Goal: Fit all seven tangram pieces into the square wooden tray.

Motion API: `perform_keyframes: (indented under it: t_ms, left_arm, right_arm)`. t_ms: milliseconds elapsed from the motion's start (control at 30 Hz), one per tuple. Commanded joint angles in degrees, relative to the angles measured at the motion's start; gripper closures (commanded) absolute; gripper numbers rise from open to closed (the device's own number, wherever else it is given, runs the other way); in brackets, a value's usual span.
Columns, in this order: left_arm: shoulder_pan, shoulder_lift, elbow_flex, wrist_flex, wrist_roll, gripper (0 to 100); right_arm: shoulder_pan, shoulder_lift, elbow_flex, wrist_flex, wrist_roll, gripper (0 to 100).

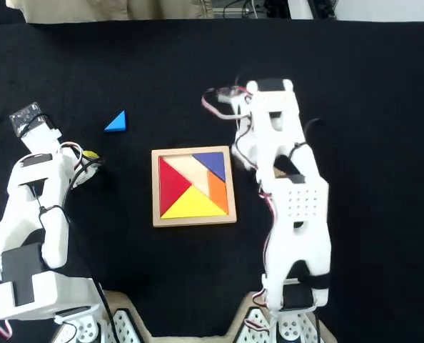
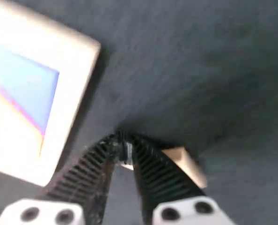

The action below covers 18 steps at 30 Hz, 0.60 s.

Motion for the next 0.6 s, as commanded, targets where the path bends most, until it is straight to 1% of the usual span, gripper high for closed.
perform_keyframes:
  t_ms: [0, 133, 200, 267, 333, 433, 500, 567]
  left_arm:
    - [0.75, -2.11, -0.4, -0.7, -0.09, 70]
    - [0.75, -2.11, -0.4, -0.62, -0.09, 70]
    - [0.57, -2.11, -0.4, -0.44, -0.09, 70]
    - [0.48, -2.11, -0.4, -0.44, -0.09, 70]
    - [0.48, -2.11, -0.4, -0.35, -0.09, 70]
    - [0.66, -2.11, -0.4, -0.35, -0.18, 70]
    - [0.66, -2.11, -0.4, -0.35, -0.18, 70]
    - [0.66, -2.11, -0.4, -0.35, -0.18, 70]
  right_arm:
    - [-0.79, -10.15, 11.56, 0.7, 1.93, 98.8]
    - [-0.35, -22.02, 22.2, -1.85, 3.16, 98.8]
    - [0.97, -28.35, 27.3, -4.13, 3.69, 98.8]
    - [3.6, -33.98, 32.4, -8.18, 3.52, 98.8]
    - [6.95, -38.2, 37.76, -14.33, 3.08, 98.8]
    - [10.2, -40.31, 44.79, -23.03, -2.02, 98.5]
    - [11.08, -39.78, 46.64, -26.2, -4.31, 98.4]
    - [11.69, -38.46, 46.46, -27.52, -4.84, 98.5]
